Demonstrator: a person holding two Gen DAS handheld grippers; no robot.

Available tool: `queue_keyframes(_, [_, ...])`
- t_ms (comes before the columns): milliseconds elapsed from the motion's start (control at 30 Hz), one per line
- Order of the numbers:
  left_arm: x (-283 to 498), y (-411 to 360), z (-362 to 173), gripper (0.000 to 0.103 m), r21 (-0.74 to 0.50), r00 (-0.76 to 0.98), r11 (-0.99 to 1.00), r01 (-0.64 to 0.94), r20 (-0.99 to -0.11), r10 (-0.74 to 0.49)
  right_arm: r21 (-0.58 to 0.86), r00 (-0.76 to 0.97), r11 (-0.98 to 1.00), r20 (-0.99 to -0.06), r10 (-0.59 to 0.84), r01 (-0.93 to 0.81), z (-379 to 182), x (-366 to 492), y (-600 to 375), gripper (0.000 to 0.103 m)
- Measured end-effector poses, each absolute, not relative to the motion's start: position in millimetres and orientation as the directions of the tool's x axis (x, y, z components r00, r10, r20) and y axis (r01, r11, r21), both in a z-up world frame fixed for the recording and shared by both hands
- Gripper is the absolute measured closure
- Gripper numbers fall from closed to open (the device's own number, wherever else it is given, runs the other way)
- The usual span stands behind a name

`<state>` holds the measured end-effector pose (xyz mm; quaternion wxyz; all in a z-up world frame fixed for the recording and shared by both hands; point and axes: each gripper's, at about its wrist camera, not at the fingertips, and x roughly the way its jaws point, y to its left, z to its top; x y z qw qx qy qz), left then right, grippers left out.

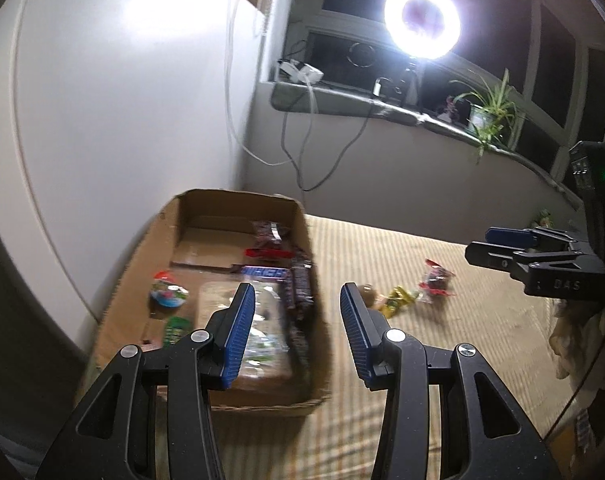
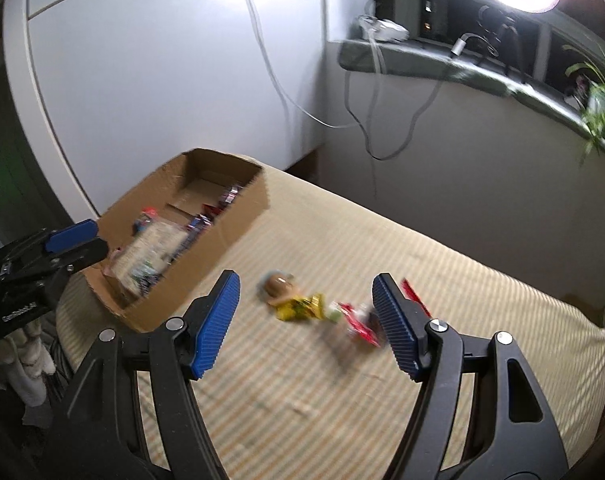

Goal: Organize snacks
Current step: 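Move both grippers back toward the remaining snacks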

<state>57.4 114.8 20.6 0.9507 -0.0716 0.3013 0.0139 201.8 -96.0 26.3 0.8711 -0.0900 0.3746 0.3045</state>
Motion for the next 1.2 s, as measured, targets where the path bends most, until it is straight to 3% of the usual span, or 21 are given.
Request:
queue_keyframes(633, [117, 24, -22, 0.063, -0.143, 0.705, 0.982, 0.128, -0.683, -0.191, 0.181, 0.456, 0.852, -0.78, 0.428, -0.491, -40, 265, -169, 0.031])
queue_keyframes(967, [144, 21, -38, 0.064, -0.16, 0.661, 0.98, 0.118, -0.724, -0.197, 0.281, 0.383, 0.868, -0.81, 0.444, -0.41, -68, 306, -162, 0.031])
queue_keyframes(1200, [162, 25, -42, 0.064, -0.112, 0.67, 0.992, 0.057, -0.733, -0.121, 0.28, 0.384, 0.894, -0.827, 0.41, -0.35, -78, 324, -158, 0.031])
